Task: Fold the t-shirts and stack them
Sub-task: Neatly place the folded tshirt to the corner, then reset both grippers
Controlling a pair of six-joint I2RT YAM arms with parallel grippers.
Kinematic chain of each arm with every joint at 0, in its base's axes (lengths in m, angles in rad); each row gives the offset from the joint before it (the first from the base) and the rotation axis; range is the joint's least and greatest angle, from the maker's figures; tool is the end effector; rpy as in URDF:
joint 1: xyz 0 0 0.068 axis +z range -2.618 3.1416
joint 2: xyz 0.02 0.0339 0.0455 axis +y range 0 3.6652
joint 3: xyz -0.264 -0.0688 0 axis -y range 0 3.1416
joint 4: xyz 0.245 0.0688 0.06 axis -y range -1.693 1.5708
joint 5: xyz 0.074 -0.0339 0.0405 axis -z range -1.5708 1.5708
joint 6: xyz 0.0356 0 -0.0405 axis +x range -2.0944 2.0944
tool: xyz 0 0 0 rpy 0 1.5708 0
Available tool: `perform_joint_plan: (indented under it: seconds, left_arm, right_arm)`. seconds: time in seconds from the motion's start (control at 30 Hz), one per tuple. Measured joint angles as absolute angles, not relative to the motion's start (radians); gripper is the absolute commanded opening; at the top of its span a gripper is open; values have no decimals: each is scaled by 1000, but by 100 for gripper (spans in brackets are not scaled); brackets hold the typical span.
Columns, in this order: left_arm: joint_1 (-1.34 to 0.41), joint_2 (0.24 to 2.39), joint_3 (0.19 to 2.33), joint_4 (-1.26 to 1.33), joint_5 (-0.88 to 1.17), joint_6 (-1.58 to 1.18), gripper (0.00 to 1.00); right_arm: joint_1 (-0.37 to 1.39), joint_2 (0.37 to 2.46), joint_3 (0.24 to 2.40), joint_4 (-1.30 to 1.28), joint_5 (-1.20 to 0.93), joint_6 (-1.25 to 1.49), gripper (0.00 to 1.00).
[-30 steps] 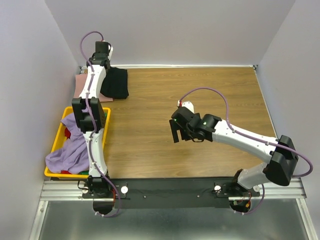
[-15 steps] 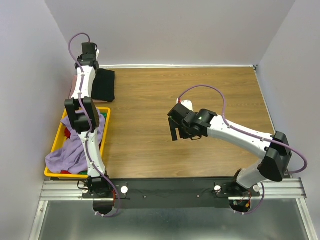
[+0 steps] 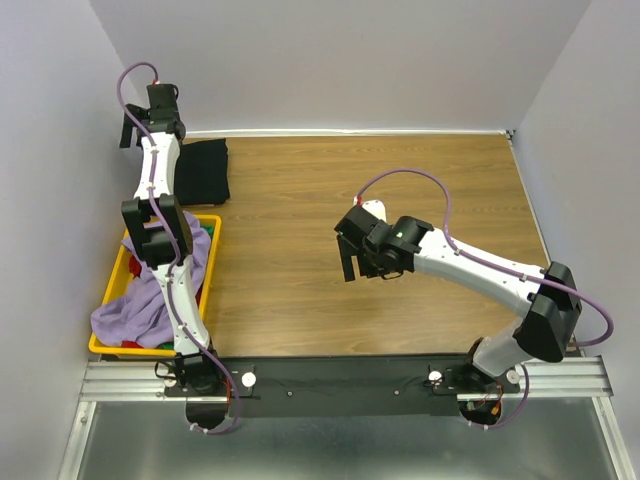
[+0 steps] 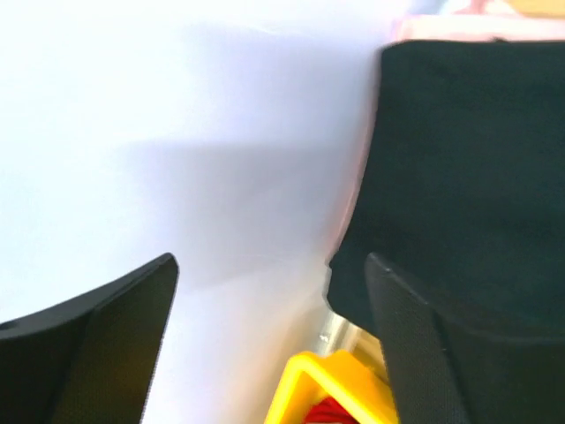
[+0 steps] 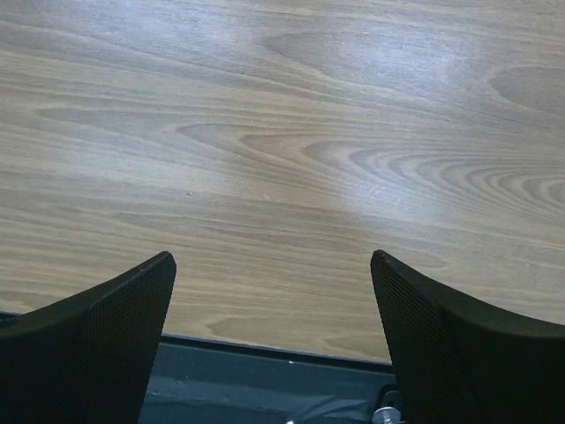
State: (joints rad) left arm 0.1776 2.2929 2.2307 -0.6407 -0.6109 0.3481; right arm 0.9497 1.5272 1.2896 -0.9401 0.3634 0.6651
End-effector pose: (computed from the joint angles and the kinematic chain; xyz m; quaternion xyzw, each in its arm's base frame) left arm 0.5096 0.1122 0.2896 -0.0523 0.8729 0.3677 0.3163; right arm 0.1859 0.2381 0.2788 -0.1019 0.9599 0.0162 0.2608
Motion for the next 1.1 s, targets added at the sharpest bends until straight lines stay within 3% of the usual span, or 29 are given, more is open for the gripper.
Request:
perform_joint_plan:
  seconds: [0.23, 0.43, 0.63, 0.77, 0.93, 1.1]
  left_arm:
    - [175, 2285, 2231, -617, -631, 313, 98]
    - [112, 2138, 2169, -621, -485, 203, 98]
    - [-68, 1718, 1877, -547, -184, 9, 98]
    - [-123, 1338, 1575, -452, 12, -121, 98]
    - [-112, 979, 1348, -451, 29, -203, 98]
    - [-112, 661, 1254, -529, -122, -236, 98]
  right_arm:
    - [950, 1523, 1289, -942, 380, 682, 99]
    - [942, 1520, 1283, -939, 459, 682, 100]
    - [824, 1517, 1273, -888, 503, 661, 100]
    - [585, 1447, 1222, -807, 477, 619, 100]
    - [323, 1211, 1205, -772, 455, 559, 100]
    - [315, 851, 1204, -744, 467, 508, 100]
